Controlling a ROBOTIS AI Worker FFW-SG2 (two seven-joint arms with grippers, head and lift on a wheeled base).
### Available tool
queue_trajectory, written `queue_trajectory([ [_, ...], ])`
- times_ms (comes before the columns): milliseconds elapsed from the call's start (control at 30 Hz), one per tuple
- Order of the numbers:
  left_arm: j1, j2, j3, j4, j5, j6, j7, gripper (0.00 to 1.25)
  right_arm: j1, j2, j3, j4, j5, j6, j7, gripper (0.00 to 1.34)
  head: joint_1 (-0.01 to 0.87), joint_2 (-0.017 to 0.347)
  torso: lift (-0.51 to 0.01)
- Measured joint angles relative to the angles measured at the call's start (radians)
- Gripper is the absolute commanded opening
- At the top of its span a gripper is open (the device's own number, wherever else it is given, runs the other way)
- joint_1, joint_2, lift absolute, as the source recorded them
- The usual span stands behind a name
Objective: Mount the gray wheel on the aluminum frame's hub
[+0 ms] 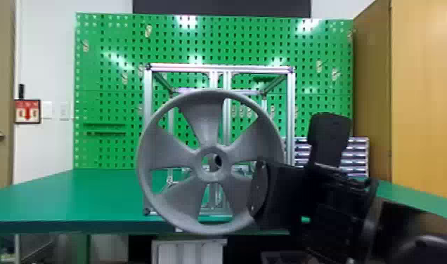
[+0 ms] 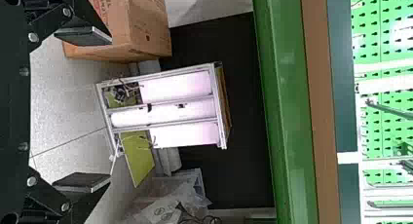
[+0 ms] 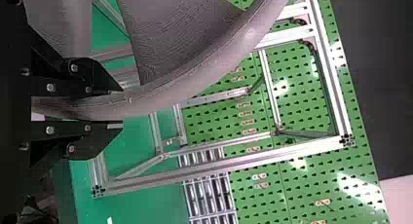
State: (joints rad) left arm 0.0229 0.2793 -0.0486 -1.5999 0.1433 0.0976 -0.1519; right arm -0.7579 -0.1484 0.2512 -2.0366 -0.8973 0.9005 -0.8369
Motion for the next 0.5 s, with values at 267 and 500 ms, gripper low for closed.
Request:
queue_trajectory([
  [267,0.0,0.005,-0.004,-0.009,-0.015,0.005,0.0,0.98,-0.004,0.004,0.007,0.003,-0.007,-0.009,-0.043,0.11,-0.005,0.006,-0.499],
  [500,-0.001,0.006,-0.009,-0.011,-0.021,0.007,0.0,0.98,0.002,0.004,0.015,0.005,-0.008,-0.046,-0.086,0.11,-0.005,0.006,-0.499],
])
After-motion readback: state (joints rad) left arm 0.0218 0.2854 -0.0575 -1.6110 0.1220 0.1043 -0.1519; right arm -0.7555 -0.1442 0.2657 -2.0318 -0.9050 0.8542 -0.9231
